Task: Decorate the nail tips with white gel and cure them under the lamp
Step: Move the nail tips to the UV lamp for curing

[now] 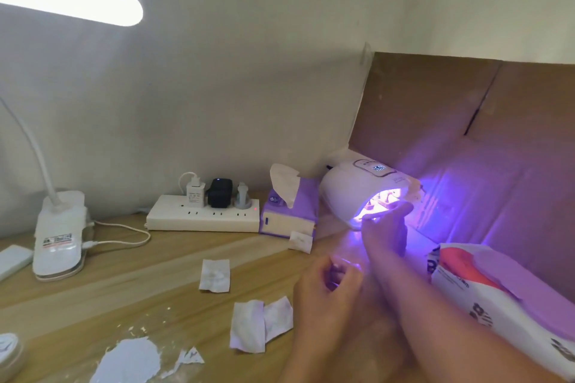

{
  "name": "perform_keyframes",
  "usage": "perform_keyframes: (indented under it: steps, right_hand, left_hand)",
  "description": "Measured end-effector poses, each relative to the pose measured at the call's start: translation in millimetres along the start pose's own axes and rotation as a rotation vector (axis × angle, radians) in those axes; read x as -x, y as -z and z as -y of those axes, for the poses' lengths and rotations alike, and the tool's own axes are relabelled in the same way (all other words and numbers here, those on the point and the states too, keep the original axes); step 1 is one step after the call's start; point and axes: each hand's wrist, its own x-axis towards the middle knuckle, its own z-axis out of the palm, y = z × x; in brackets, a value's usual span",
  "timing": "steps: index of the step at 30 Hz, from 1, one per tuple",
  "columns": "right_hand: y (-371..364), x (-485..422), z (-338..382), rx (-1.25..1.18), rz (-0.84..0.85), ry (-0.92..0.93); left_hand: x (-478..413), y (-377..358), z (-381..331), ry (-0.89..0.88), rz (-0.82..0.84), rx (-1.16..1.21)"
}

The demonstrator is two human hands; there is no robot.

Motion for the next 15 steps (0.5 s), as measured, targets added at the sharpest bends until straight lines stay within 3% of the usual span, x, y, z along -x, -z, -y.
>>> perform_keyframes:
  steps: [3,8,15]
  right_hand:
    - [-2,-17,-5,0.133,0.098,0.07]
    - [-8,-33,-7,0.379,0.124,0.166]
    - [-4,-33,-10,0.328,0.052,0.152]
  left_hand:
    - [-3,2,-1,0.006,-0.01,0.065]
    - [-10,-1,5,-0.002,-0.019,0.065]
    - [-13,-3,5,-0.023,-0.031,0.083]
